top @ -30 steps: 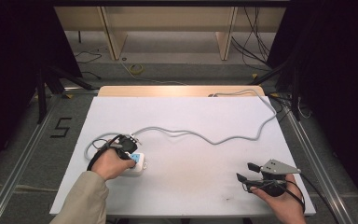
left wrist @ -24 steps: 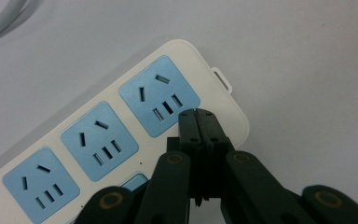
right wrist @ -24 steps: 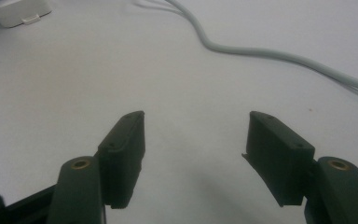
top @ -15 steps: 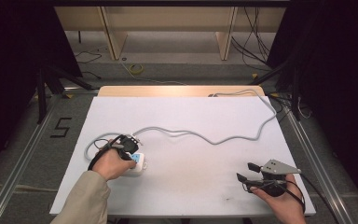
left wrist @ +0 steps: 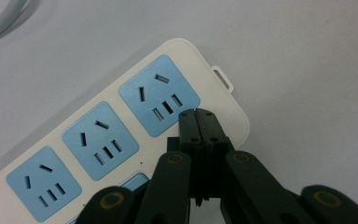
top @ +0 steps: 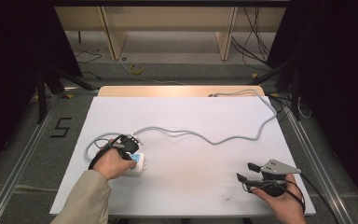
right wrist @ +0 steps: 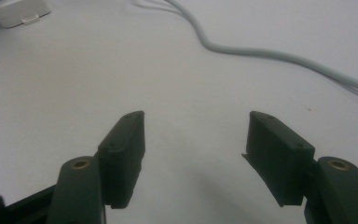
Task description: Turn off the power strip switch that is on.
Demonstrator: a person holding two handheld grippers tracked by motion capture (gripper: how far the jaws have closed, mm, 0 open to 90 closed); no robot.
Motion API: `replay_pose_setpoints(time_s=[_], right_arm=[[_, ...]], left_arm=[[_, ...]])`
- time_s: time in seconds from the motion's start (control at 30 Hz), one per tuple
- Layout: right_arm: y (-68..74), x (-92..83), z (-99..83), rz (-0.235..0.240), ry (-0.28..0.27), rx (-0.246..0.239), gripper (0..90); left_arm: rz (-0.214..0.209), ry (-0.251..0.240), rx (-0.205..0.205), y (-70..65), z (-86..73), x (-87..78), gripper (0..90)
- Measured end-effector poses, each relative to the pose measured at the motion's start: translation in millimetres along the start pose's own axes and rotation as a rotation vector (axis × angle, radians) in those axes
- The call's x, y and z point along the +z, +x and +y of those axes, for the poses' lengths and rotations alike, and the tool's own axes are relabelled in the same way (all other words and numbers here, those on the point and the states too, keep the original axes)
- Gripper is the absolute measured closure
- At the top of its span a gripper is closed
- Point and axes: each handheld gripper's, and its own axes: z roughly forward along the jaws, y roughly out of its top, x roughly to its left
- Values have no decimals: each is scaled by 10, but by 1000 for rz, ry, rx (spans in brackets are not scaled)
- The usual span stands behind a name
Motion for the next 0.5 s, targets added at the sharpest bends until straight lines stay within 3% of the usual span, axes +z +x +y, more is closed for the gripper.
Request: replay_pose_setpoints(time_s=[0.5], right_arm=[[2, -2, 0, 1, 0, 1, 383]], left_arm=[[8, 5, 7, -10, 7, 1, 900]])
